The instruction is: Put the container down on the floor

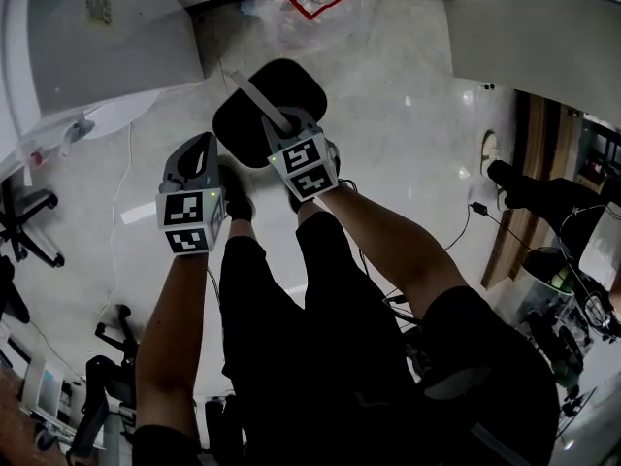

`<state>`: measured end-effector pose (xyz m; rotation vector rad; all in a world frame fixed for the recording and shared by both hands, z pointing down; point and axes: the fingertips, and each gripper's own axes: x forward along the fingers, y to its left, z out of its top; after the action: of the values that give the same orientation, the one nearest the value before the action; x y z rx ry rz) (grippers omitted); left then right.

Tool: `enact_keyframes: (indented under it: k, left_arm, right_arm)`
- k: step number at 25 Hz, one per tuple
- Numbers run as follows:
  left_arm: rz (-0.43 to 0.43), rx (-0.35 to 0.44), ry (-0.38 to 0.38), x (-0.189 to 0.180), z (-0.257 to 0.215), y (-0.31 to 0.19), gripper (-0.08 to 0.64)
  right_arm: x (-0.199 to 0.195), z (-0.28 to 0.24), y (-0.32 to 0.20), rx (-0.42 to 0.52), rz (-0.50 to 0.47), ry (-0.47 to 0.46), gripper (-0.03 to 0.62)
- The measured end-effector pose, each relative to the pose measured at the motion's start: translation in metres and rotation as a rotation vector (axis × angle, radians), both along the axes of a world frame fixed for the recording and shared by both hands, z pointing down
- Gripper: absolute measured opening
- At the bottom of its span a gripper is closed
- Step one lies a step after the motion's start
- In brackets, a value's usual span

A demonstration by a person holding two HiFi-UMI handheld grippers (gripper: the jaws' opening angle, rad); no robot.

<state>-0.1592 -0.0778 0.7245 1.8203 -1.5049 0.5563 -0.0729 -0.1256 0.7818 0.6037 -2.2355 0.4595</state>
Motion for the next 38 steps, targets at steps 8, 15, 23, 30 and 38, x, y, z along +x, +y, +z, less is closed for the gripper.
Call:
enact_keyframes:
  k: [8,15,23,30,38]
  left_arm:
    - [-0.001,-0.041,0.004,-0.003,0.042,-0.005,0.012]
    - [-0.005,-0.067,0.006,-0.012,0.07,-0.011,0.012]
    - [-0.022,-0.071,0.021,-0.017,0.083,-0.019,0.012]
    - [-0.005,-0.064,0.008,-0.021,0.087,-0.022,0.012]
    - [-0.018,-0.094,0.006,-0.022,0.103,-0.008,0.012]
  right_arm:
    - [-0.003,0.048,-0.008,-0.034,0.011,0.034,0.011]
    - [-0.011,0.088,-0.02,-0.042,0.0,0.067,0.011]
    - [-0.023,0.114,-0.035,-0.055,0.025,0.084,0.011]
    - [-0.04,0.122,-0.045,-0.046,0.023,0.065,0.011]
    - [-0.028,0.127,-0.034,-0.048,0.04,0.064,0.011]
